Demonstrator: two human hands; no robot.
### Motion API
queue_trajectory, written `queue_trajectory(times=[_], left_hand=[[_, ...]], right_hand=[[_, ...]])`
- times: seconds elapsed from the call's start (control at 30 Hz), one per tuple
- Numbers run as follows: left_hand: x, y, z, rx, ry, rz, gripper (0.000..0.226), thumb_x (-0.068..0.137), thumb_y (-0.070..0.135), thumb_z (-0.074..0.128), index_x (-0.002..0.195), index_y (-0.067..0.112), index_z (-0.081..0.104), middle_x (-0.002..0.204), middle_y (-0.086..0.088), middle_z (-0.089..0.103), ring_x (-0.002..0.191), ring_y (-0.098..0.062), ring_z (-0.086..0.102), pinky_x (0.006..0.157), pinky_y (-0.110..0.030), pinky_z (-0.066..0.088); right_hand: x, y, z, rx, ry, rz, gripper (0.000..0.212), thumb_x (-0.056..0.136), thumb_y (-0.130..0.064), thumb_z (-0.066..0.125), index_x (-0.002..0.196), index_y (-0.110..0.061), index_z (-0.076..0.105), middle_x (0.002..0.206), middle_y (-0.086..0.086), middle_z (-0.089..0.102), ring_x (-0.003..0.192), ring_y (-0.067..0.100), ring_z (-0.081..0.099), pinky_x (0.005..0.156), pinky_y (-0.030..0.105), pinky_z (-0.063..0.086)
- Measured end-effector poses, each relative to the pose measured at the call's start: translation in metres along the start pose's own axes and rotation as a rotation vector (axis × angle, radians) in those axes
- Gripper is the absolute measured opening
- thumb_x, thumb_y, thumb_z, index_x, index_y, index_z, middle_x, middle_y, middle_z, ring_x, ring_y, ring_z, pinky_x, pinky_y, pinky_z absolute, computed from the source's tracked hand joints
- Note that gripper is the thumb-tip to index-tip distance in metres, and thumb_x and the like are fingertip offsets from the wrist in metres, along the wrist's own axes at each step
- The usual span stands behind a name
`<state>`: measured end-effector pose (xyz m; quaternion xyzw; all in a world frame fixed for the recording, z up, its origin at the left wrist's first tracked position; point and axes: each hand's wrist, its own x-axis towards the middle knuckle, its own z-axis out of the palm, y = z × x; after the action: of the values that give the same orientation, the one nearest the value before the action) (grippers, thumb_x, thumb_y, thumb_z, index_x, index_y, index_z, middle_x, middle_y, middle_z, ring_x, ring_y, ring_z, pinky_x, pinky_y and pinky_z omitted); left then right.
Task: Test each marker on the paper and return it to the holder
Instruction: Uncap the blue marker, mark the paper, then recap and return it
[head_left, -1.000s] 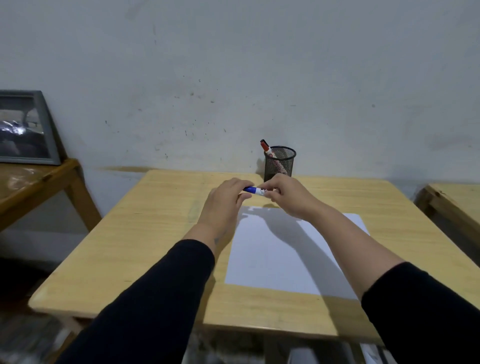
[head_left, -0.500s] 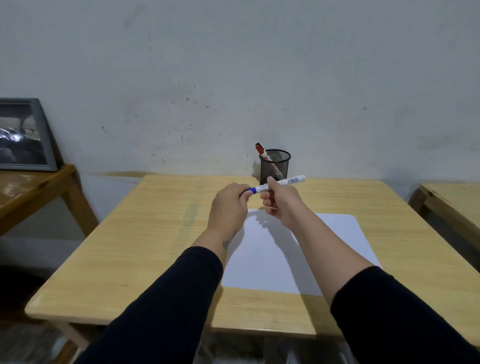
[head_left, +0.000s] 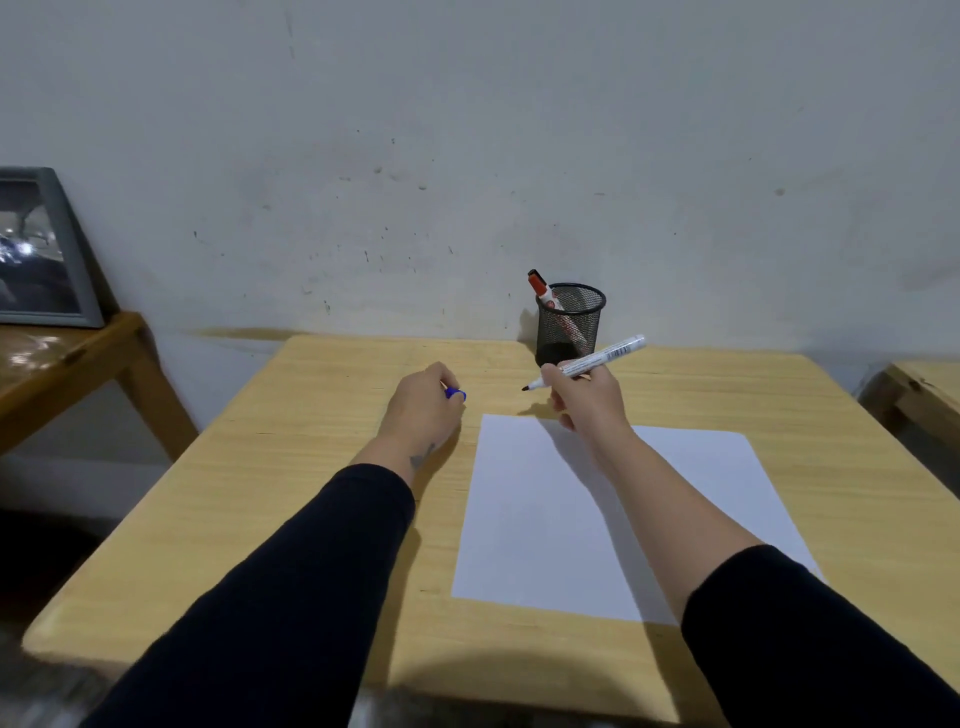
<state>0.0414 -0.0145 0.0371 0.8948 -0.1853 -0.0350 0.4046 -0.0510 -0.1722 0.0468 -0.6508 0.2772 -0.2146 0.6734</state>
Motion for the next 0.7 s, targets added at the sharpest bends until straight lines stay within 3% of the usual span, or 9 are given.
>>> queue_trajectory(times=[0.2,0.3,0.37,0.43,0.5,0.57,0.7], left_hand=[[0.005,-0.007,0.01,0.086,-0.086,0.018,0.017,0.084,0.013,0.052,0.09,0.017,0.067,0.085,-0.001,0.064,0.075,-0.019,0.057,0.065,-0.025,0.045],[0.0,-0.012,0.014,0.069,-0.046,0.06,0.032,0.086,0.026,0.056,0.118,0.022,0.06,0.099,-0.001,0.062,0.084,-0.017,0.055,0.075,-0.028,0.046],[-0.005,-0.017,0.016,0.202,0.032,0.125,0.051,0.087,0.04,0.054,0.134,0.023,0.046,0.113,0.001,0.056,0.104,-0.018,0.053,0.089,-0.034,0.043],[-0.013,-0.023,0.018,0.381,0.042,0.16,0.068,0.086,0.053,0.048,0.144,0.021,0.031,0.138,0.002,0.046,0.13,-0.02,0.04,0.105,-0.042,0.032],[-0.019,-0.03,0.021,0.502,-0.055,0.147,0.08,0.087,0.062,0.038,0.15,0.018,0.016,0.156,0.003,0.026,0.146,-0.017,0.017,0.117,-0.048,0.013],[-0.022,-0.035,0.024,0.567,-0.127,0.141,0.082,0.088,0.066,0.027,0.152,0.019,0.009,0.161,0.005,0.012,0.149,-0.014,0.002,0.119,-0.051,-0.001],[-0.023,-0.036,0.025,0.591,-0.136,0.147,0.08,0.088,0.066,0.022,0.152,0.019,0.01,0.162,0.006,0.004,0.149,-0.011,-0.003,0.12,-0.05,-0.004]], right_hand=[[0.003,0.007,0.019,0.043,-0.069,-0.027,0.019,0.087,-0.013,0.064,0.105,-0.008,0.06,0.07,0.0,0.059,0.054,0.009,0.049,0.041,0.01,0.038],[0.005,0.011,0.026,-0.02,-0.087,-0.064,0.019,0.086,-0.019,0.068,0.099,-0.006,0.065,0.065,0.0,0.062,0.054,0.008,0.053,0.046,0.016,0.04],[0.005,0.013,0.031,-0.013,-0.061,-0.086,0.013,0.084,-0.021,0.07,0.087,-0.01,0.063,0.061,0.001,0.062,0.051,0.009,0.054,0.046,0.018,0.04],[0.004,0.014,0.034,0.065,-0.018,-0.094,0.017,0.086,-0.019,0.068,0.078,-0.014,0.054,0.058,0.002,0.059,0.048,0.011,0.052,0.041,0.018,0.04],[0.005,0.015,0.039,0.117,-0.022,-0.073,0.015,0.089,-0.017,0.062,0.08,-0.012,0.051,0.059,0.005,0.057,0.046,0.014,0.05,0.038,0.019,0.039],[0.005,0.015,0.043,0.106,-0.072,-0.086,0.012,0.091,-0.016,0.061,0.083,-0.009,0.056,0.059,0.006,0.056,0.045,0.013,0.05,0.039,0.019,0.039],[0.007,0.017,0.049,0.009,-0.079,-0.183,0.019,0.089,-0.014,0.064,0.078,0.001,0.06,0.057,0.008,0.054,0.039,-0.001,0.053,0.044,0.009,0.042]])
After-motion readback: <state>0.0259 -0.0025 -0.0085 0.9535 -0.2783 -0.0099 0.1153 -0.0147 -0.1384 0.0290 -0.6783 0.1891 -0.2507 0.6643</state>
